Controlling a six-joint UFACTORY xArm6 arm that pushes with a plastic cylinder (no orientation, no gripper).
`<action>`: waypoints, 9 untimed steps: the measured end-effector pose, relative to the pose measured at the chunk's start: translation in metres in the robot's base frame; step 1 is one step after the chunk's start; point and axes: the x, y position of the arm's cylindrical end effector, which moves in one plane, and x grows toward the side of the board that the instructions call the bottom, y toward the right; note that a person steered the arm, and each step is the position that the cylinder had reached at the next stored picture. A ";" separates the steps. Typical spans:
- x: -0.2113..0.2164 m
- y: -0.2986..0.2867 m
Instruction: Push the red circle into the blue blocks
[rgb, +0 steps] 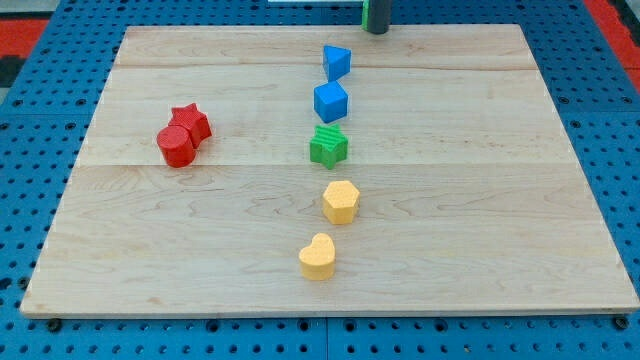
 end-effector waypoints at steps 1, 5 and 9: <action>-0.001 0.018; 0.183 -0.326; 0.262 -0.251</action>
